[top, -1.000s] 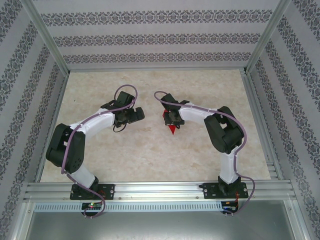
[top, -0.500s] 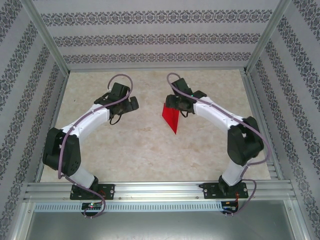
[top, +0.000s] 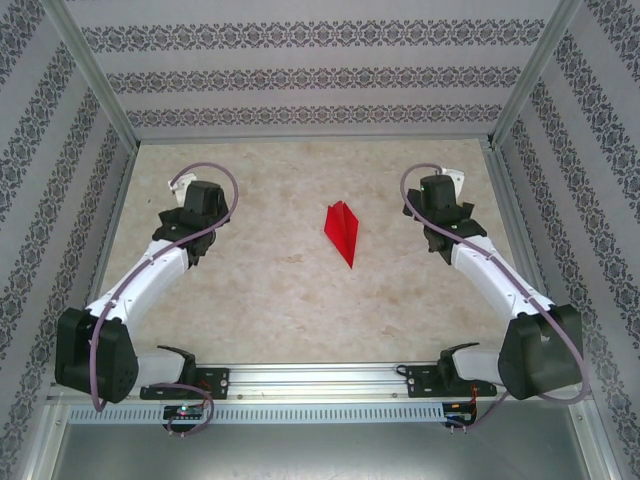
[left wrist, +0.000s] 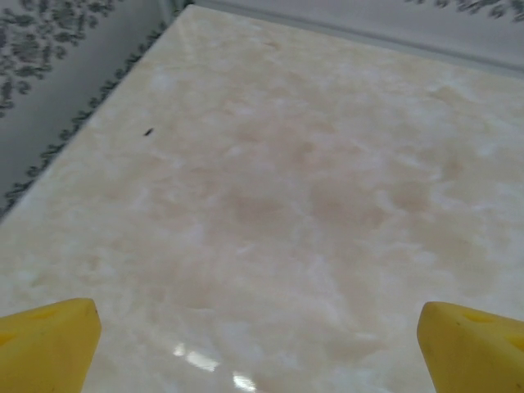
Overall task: Fold a paper plane with a square sheet of paper (pick it up from the middle)
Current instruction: Move a paper plane to the center of the table, then reset both arms
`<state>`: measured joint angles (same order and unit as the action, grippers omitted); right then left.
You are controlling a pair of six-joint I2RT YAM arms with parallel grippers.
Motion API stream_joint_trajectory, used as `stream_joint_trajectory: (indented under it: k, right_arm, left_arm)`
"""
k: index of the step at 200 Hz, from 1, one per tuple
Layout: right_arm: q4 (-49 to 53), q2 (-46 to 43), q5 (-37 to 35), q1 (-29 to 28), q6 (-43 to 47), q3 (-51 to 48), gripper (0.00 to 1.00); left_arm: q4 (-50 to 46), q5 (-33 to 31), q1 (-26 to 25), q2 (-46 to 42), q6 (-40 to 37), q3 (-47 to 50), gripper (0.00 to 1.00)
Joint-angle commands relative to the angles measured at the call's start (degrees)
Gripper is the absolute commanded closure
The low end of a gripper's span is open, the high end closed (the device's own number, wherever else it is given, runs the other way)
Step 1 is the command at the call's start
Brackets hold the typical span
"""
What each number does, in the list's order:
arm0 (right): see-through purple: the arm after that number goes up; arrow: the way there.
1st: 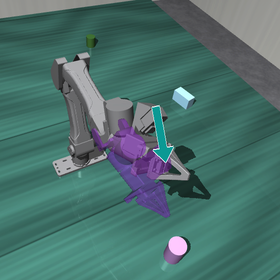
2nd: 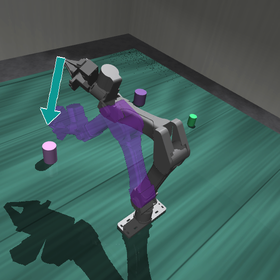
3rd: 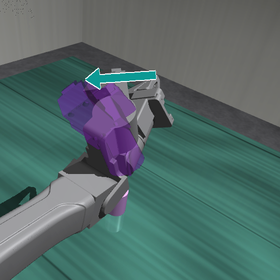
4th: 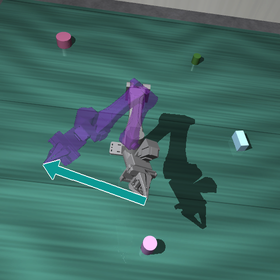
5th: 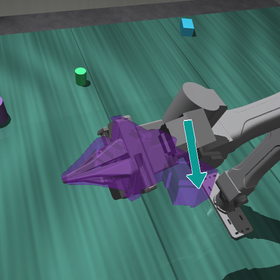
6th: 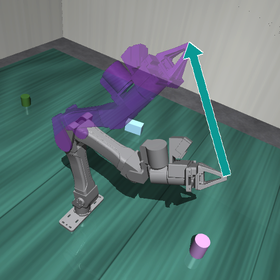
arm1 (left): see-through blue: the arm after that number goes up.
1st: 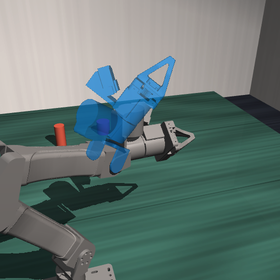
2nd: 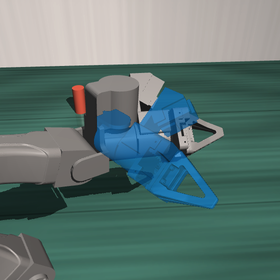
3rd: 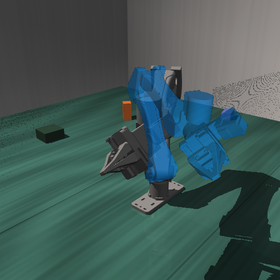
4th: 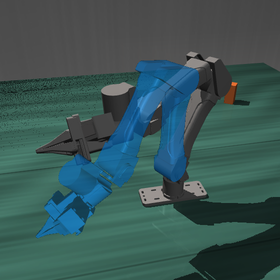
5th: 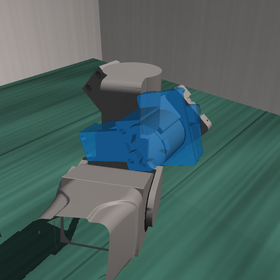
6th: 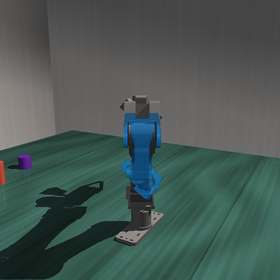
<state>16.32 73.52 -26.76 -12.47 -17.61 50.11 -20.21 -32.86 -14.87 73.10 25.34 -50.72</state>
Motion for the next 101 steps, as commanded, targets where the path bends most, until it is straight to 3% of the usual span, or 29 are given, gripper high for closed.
stream_joint_trajectory:
  k: [1,18,35,87,101]
  right_arm:
    - [-12.3,-2.7,-5.9,4.2,3.6,-7.7,0.02]
    - [-21.6,-3.4,-6.2,6.2,6.7,-13.9,0.02]
    - [-29.2,-3.2,-5.9,6.7,10.5,-18.2,0.02]
    - [-46.1,2.6,4.8,8.7,15.0,-23.6,0.02]
    - [-49.9,4.2,7.2,9.0,15.8,-23.9,0.02]
  left_arm:
    - [11.7,-6.4,1.2,-3.5,-6.3,6.4,0.00]
    - [17.5,-5.6,1.8,-5.2,-9.3,11.1,0.00]
    - [21.0,-0.9,3.2,-5.8,-12.1,13.7,0.00]
    - [48.2,15.1,6.7,-2.1,-19.4,24.6,0.00]
    - [50.8,18.2,7.0,-1.8,-22.3,25.2,0.00]
